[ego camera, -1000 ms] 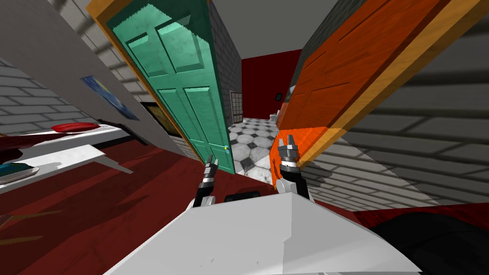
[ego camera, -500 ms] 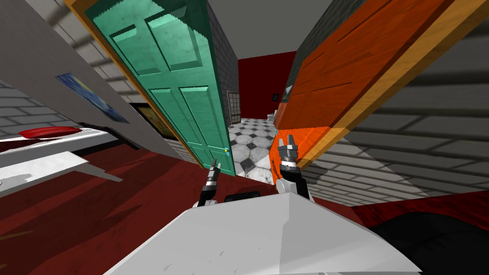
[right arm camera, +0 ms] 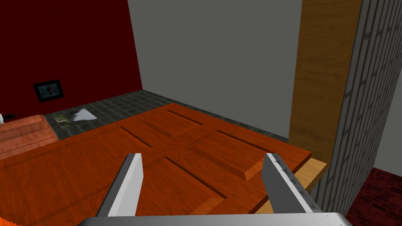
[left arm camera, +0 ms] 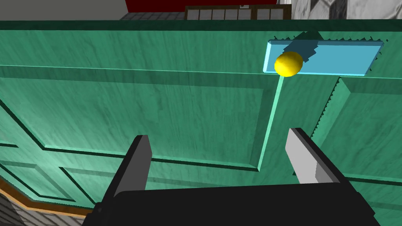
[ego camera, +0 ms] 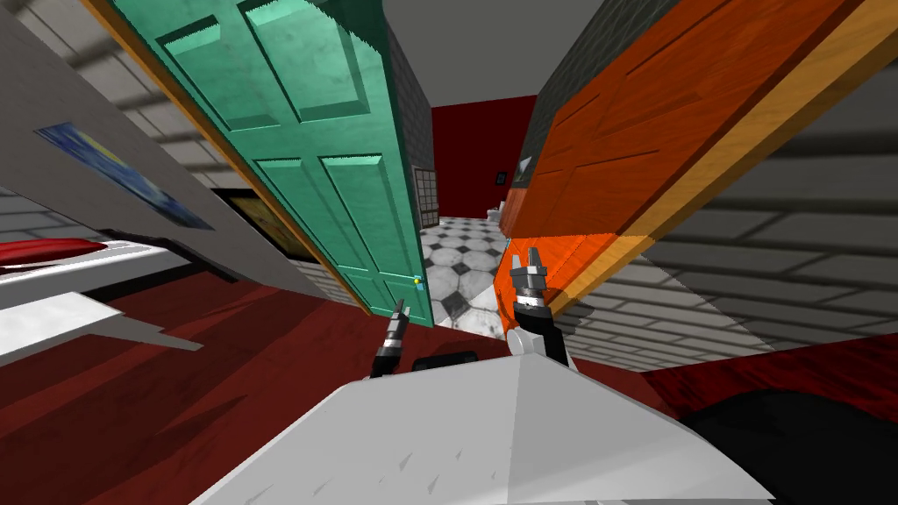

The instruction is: Push the door open

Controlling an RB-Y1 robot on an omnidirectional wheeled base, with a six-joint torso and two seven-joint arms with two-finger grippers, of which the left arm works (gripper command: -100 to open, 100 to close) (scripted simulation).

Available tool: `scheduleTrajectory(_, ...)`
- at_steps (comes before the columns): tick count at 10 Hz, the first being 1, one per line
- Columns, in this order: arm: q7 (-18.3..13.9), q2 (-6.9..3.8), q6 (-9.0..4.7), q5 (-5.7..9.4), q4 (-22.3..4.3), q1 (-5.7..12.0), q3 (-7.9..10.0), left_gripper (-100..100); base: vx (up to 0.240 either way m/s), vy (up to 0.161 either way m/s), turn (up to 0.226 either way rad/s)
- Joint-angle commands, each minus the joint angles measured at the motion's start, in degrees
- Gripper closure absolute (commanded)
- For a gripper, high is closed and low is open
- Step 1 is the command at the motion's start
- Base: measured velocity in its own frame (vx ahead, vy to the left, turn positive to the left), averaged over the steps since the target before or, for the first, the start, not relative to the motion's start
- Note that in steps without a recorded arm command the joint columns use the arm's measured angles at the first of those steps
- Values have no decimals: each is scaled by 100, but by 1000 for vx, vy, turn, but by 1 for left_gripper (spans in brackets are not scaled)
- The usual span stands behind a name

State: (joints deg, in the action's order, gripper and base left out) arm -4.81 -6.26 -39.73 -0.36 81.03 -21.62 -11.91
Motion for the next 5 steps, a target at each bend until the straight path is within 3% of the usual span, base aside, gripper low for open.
scheduleTrajectory(1,35,11,-104,-34,-271,32,-67,-100,75,92,-93)
scheduleTrajectory(5,77,1,-257,-101,-766,76,-203,-100,71,80,-75)
